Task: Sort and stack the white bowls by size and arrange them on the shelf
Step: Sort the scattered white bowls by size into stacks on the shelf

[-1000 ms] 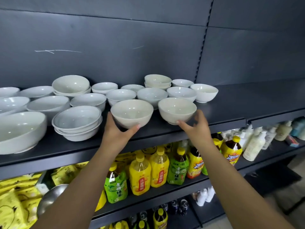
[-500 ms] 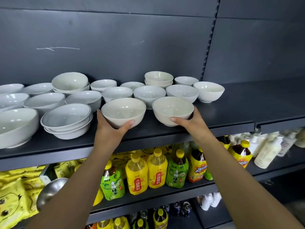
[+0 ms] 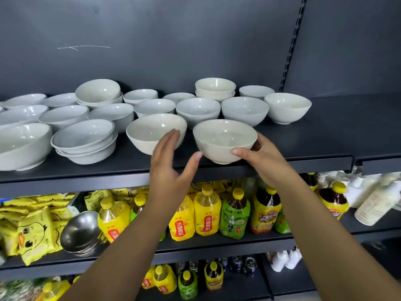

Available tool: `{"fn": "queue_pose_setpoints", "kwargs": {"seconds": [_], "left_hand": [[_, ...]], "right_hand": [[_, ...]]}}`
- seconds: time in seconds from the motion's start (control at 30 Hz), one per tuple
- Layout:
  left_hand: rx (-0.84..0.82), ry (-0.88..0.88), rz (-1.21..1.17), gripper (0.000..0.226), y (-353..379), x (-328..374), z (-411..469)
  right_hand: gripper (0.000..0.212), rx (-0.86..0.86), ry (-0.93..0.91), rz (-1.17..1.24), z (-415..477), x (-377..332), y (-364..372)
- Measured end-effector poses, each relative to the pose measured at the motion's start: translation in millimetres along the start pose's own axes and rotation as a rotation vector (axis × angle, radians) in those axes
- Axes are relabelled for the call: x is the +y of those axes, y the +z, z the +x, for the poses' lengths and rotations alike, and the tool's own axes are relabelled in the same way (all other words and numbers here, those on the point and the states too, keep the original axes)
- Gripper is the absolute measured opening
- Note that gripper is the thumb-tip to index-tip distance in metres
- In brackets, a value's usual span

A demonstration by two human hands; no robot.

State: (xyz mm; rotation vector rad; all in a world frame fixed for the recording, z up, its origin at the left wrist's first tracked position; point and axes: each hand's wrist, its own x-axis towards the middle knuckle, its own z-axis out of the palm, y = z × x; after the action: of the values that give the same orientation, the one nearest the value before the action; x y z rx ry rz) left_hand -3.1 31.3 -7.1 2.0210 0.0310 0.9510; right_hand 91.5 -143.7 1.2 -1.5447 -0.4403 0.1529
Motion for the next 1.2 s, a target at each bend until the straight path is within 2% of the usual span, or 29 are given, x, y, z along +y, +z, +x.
{"fn": "queue_pose_setpoints", "kwargs": {"seconds": [0.1, 0.17, 0.27, 0.33, 0.43, 0.5, 0.63, 0.77, 0.87, 1.0, 1.03, 1.13, 1.2], "left_hand": [[0.054, 0.086, 0.054, 0.068, 14.0, 9.0, 6.4], [0.040, 0.039, -0.016, 0.066, 21.1, 11.3, 8.5], [-0.063, -0.054, -0.160, 0.046, 32.6, 12.1, 8.0], [-0.073, -0.094, -0.220, 0.039, 38.1, 9.9, 7.9], [-0.136, -0.184, -0.320, 0.052, 44.0, 8.7, 10.1], [-0.184, -0.227, -0.352, 0.061, 46.7, 14.1, 10.8], [-0.141, -0.180, -0.370, 0.052, 46.9, 24.3, 10.7], [-0.064, -0.114, -0.388, 0.053, 28.6, 38.5, 22.9], [-0.009, -0.051, -0.400, 0.068, 6.3, 45.4, 37.7], [0.062, -0.027, -0.360, 0.064, -22.9, 37.5, 51.7], [0.081, -0.033, -0.334, 0.064, -30.8, 30.6, 54.4], [0.080, -0.090, -0.301, 0.064, -47.7, 7.2, 57.6], [0.057, -0.115, -0.301, 0.064, -53.3, -7.2, 58.5]], "right_hand": [[0.080, -0.037, -0.009, 0.012, 1.6, 2.6, -4.3], [0.085, -0.059, -0.020, -0.003, 4.6, 4.8, -4.8], [0.082, -0.079, -0.035, 0.006, 8.4, 8.1, -6.7], [0.074, -0.092, -0.042, 0.029, 9.9, 8.8, -10.1], [0.057, -0.149, -0.034, 0.084, 10.9, 8.1, -15.3], [0.056, -0.185, -0.027, 0.107, 10.9, 7.6, -19.3], [0.059, -0.210, -0.074, 0.106, 10.5, -1.4, -24.7], [0.068, -0.265, -0.147, 0.104, 17.9, -28.2, -15.8], [0.069, -0.312, -0.186, 0.133, 32.0, -47.8, 2.5], [0.094, -0.308, -0.198, 0.134, 50.1, -59.4, 41.2], [0.091, -0.315, -0.201, 0.137, 54.7, -58.8, 52.0], [0.059, -0.342, -0.197, 0.137, 63.3, -52.3, 78.9], [0.058, -0.347, -0.192, 0.104, 68.6, -46.6, 89.6]]}}
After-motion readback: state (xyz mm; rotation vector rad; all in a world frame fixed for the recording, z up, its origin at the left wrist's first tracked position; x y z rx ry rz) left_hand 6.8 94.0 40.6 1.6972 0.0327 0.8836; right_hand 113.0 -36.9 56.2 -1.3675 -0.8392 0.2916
